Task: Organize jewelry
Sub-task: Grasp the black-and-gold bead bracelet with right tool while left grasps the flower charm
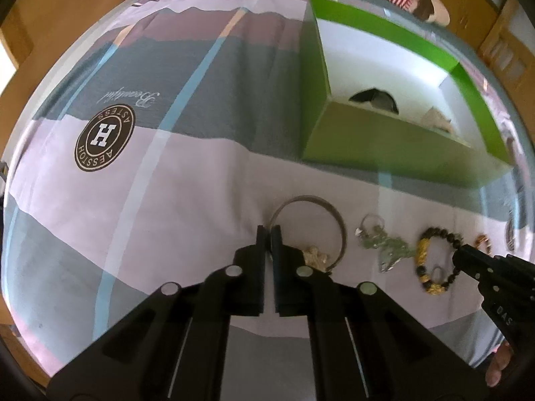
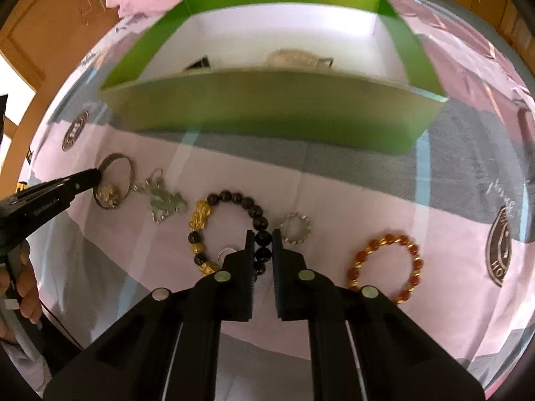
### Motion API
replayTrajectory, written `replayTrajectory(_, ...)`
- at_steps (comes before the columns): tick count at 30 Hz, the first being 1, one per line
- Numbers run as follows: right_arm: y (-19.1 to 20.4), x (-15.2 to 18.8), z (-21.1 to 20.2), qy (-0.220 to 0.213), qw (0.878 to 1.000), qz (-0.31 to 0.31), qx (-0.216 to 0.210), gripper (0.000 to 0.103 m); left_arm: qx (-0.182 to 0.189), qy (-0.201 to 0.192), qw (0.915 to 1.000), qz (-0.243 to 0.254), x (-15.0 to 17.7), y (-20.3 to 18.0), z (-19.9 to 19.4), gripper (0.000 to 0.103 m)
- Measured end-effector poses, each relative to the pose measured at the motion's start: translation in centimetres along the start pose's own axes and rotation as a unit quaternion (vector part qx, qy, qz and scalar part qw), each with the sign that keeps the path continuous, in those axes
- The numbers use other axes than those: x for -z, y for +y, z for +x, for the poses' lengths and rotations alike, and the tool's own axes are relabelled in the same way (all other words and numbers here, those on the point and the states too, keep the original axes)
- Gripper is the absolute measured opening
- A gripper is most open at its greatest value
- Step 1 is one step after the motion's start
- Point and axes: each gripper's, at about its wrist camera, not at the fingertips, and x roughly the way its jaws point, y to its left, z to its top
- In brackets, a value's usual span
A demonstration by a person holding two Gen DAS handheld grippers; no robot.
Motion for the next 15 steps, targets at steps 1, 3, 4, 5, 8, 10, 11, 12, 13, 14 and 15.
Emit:
replayTrajectory(1, -0.2, 0.0, -0.2, -0.002, 1.000, 0.003, 0.002, 0.009, 0.001, -0.003, 1.0000, 0.000, 0.0, 0.0, -0.2, 0.003)
replayTrajectory(3, -0.7, 0.0, -0.5, -0.003, 1.000, 0.008, 0.004, 0.009, -0.004, -0.015, 0.9999, 0.003, -0.1, -0.1, -0.7, 0.003)
replayTrajectory(4, -0.9, -0.1, -0.5, -0.003, 1.000, 0.013, 0.008, 0.009, -0.003, -0.018, 0.9998, 0.005, -0.1, -0.2, -0.8, 0.003)
replayTrajectory(5, -1.1, 0.1, -0.5, -0.002, 1.000, 0.016, 0.014, 0.009, -0.002, -0.019, 0.9998, 0.010, 0.0, -0.4, -0.9, 0.003)
replayTrajectory(8, -2.2, 0.4, -0.3, 0.007, 0.999, 0.027, 0.043, 0.009, -0.002, -0.014, 0.9997, 0.020, 0.4, -1.0, -0.6, 0.003)
replayTrajectory(10, -3.0, 0.3, -0.4, 0.004, 0.998, 0.042, 0.042, 0.009, 0.000, -0.005, 0.9996, 0.027, 0.7, -1.5, -0.1, 0.003)
replayTrajectory(11, -3.5, 0.3, -1.0, -0.006, 0.998, 0.051, 0.033, 0.009, 0.004, -0.002, 0.9996, 0.029, 0.8, -1.7, 0.1, 0.003)
replayTrajectory(12, -3.8, 0.2, -1.7, -0.020, 0.998, 0.055, 0.021, 0.009, 0.012, 0.001, 0.9995, 0.029, 0.9, -1.8, 0.1, 0.003)
replayTrajectory(13, -3.9, 0.1, -2.3, -0.029, 0.998, 0.056, 0.011, 0.009, 0.023, 0.000, 0.9994, 0.028, 0.9, -1.9, -0.2, 0.003)
replayTrajectory(14, -3.9, 0.0, -3.0, -0.041, 0.998, 0.056, 0.000, 0.009, 0.032, -0.005, 0.9991, 0.026, 0.8, -1.9, -0.6, 0.003)
replayTrajectory(15, -3.9, 0.0, -3.5, -0.051, 0.997, 0.054, -0.006, 0.009, 0.038, -0.012, 0.9989, 0.026, 0.9, -2.0, -1.0, 0.003)
